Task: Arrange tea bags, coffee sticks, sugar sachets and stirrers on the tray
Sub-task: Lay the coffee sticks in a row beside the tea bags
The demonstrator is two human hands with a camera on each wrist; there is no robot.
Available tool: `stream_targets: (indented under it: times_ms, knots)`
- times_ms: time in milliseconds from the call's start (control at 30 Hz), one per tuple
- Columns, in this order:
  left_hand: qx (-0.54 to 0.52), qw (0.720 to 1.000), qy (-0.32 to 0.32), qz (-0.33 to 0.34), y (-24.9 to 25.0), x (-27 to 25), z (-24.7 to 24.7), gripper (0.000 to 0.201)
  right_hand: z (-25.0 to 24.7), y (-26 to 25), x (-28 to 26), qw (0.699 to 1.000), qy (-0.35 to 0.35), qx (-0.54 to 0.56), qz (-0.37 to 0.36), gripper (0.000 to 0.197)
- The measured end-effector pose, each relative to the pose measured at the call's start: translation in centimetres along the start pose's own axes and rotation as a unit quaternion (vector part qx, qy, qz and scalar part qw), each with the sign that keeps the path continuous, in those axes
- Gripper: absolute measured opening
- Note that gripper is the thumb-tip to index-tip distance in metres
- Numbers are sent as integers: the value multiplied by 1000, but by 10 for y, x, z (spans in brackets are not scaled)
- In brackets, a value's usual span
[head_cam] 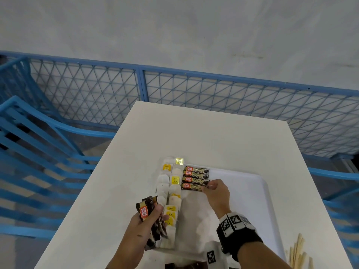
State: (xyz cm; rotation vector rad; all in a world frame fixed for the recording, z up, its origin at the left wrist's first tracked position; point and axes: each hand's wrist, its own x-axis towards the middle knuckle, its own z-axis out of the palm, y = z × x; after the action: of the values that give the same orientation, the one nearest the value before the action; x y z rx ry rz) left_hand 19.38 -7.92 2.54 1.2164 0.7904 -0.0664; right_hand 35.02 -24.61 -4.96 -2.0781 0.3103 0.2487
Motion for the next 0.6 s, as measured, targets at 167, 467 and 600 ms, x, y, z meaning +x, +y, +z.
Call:
stream_targets:
  times_ms: [167,467,600]
  knots:
    - [23,999,-20,30,3,-3,3,20,2,-20,-29,997,-27,23,-66,7]
    - [29,997,-40,59,3,-4,8,13,-9,-59,-95,926,-345,96,-121,4]
    - [3,998,-31,63,3,-4,11,15,-15,-54,-104,899,-411,48,-141,37]
